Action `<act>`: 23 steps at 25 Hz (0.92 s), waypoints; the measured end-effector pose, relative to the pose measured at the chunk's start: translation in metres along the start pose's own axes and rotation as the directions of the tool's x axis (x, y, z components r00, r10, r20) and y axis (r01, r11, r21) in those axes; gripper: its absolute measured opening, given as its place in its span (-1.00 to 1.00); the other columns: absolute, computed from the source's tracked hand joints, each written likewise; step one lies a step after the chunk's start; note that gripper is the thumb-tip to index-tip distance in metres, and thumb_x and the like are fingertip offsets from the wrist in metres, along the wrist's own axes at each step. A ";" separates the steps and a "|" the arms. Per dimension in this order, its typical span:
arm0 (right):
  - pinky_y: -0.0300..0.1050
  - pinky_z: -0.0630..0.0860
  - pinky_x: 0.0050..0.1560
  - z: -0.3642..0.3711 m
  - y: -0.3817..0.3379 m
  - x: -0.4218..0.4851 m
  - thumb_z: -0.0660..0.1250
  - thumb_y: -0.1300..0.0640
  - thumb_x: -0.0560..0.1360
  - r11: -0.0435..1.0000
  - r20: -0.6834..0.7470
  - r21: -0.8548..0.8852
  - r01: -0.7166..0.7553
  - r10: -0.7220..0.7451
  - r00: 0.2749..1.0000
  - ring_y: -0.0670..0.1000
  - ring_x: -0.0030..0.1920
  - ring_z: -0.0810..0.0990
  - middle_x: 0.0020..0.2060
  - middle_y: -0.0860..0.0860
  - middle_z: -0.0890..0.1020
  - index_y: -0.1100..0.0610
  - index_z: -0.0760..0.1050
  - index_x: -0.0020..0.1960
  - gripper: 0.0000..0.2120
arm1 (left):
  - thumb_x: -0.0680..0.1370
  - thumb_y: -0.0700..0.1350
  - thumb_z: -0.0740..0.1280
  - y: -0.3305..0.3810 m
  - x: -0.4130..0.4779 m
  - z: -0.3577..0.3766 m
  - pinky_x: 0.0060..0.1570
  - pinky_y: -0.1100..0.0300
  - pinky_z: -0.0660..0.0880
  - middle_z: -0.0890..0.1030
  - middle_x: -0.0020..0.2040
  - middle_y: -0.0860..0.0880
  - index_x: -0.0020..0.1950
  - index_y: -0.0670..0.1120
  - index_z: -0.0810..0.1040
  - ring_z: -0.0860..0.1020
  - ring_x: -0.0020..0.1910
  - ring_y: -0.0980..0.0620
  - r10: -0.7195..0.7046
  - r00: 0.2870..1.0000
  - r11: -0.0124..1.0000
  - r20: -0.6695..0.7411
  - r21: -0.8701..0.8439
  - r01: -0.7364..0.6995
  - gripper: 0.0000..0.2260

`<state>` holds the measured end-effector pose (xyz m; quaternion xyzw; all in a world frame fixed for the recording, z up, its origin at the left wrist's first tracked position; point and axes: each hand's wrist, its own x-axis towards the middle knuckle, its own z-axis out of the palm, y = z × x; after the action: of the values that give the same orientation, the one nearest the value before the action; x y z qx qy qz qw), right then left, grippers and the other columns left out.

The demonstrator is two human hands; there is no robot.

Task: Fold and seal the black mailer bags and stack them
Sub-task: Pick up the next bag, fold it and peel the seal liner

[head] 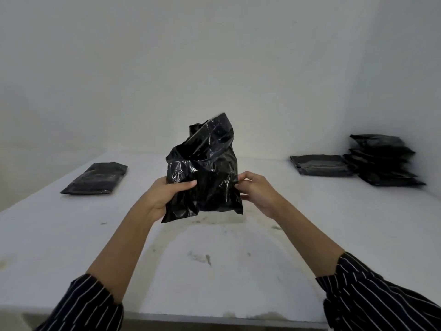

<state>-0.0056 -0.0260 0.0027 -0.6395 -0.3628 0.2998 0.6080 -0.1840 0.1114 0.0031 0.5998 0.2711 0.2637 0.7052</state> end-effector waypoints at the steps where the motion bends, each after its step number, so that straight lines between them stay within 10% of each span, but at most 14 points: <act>1: -0.20 0.46 -0.12 -0.009 -0.004 -0.002 0.23 0.35 0.51 0.995 -0.066 -0.095 -0.006 0.000 0.998 0.03 -0.08 0.53 -0.07 0.08 0.57 0.17 0.44 0.02 -0.85 | 0.40 -0.23 0.47 -0.003 0.003 0.012 -0.10 0.14 0.57 0.66 0.04 -0.10 0.13 -0.13 0.58 0.64 -0.01 -0.04 0.034 0.999 0.999 0.002 0.014 -0.034 -0.68; 4: -0.15 0.35 0.16 -0.031 -0.027 -0.007 0.30 0.20 0.50 0.883 -0.257 -0.442 0.157 -0.292 0.921 -0.01 0.22 0.38 0.23 0.03 0.39 0.05 0.25 0.36 -0.53 | 0.38 -0.26 0.49 -0.013 0.007 0.044 -0.08 0.14 0.57 0.66 0.01 -0.01 0.09 -0.03 0.57 0.63 -0.02 0.02 0.126 0.992 0.991 0.015 0.049 -0.127 -0.67; 7: -0.06 0.18 0.29 -0.038 -0.061 -0.006 0.32 0.09 0.50 0.526 -0.071 -0.772 0.356 -0.629 0.774 0.00 0.29 0.32 0.26 0.01 0.39 0.04 0.35 0.32 -0.59 | 0.38 -0.24 0.50 -0.020 0.009 0.067 0.02 0.15 0.55 0.66 0.04 0.02 0.15 -0.03 0.56 0.62 0.02 0.06 0.197 0.980 0.976 0.032 0.088 -0.199 -0.62; 13: 0.04 -0.18 0.45 -0.035 -0.118 0.015 0.27 -0.38 0.38 0.020 0.215 -0.970 0.244 -0.401 0.890 0.02 0.12 0.44 -0.18 -0.02 0.54 0.16 0.51 -0.10 -0.43 | 0.37 -0.23 0.50 -0.021 0.013 0.092 -0.02 0.18 0.54 0.65 0.03 0.04 0.18 -0.04 0.55 0.62 0.02 0.06 0.249 0.967 0.961 0.045 0.112 -0.253 -0.60; 18: 0.06 -0.06 0.44 -0.030 -0.134 0.025 0.39 -0.07 0.44 0.188 0.171 -0.959 0.211 -0.210 0.963 0.02 -0.17 0.53 -0.32 0.00 0.50 0.16 0.44 -0.17 -0.70 | 0.38 -0.24 0.50 -0.022 0.015 0.093 -0.08 0.23 0.53 0.65 0.01 0.05 0.14 -0.03 0.55 0.62 0.00 0.08 0.246 0.968 0.964 0.043 0.091 -0.249 -0.62; 20: -0.10 0.32 0.11 -0.030 -0.138 0.027 0.37 0.14 0.45 0.332 0.193 -0.908 0.255 -0.208 0.959 -0.04 -0.27 0.43 -0.36 -0.06 0.45 0.16 0.44 -0.15 -0.87 | 0.38 -0.23 0.50 -0.022 0.017 0.094 -0.10 0.26 0.52 0.65 0.00 0.06 0.14 -0.03 0.55 0.62 -0.01 0.09 0.240 0.970 0.966 0.049 0.092 -0.243 -0.63; 23: -0.24 0.31 -0.27 -0.026 -0.146 0.029 0.29 0.22 0.49 0.457 0.216 -0.832 0.315 -0.255 0.942 -0.04 -0.26 0.37 -0.29 -0.07 0.42 0.18 0.39 -0.10 -0.93 | 0.37 -0.22 0.51 -0.022 0.019 0.096 -0.12 0.27 0.52 0.65 0.01 0.06 0.16 -0.04 0.56 0.62 -0.01 0.09 0.236 0.969 0.965 0.068 0.101 -0.242 -0.62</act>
<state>0.0171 -0.0165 0.1521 -0.7758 -0.5825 -0.0055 0.2424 -0.1025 0.0546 -0.0068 0.6726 0.1907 0.3151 0.6419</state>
